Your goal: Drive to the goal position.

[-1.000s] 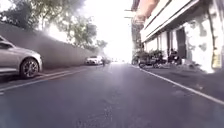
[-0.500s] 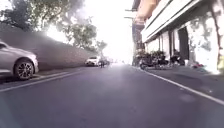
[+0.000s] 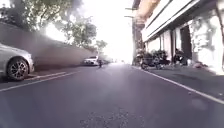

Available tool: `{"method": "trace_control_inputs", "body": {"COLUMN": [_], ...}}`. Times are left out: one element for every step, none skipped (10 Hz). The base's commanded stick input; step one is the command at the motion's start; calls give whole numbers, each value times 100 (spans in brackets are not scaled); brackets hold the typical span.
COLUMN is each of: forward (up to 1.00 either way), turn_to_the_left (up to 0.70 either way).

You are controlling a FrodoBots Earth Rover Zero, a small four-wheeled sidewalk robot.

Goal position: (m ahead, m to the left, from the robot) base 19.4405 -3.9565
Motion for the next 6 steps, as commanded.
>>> {"method": "trace_control_inputs", "body": {"forward": [45, 45, 45, 45, 45, 45], "turn_to_the_left": [0, 0, 0, 0, 0, 0]}}
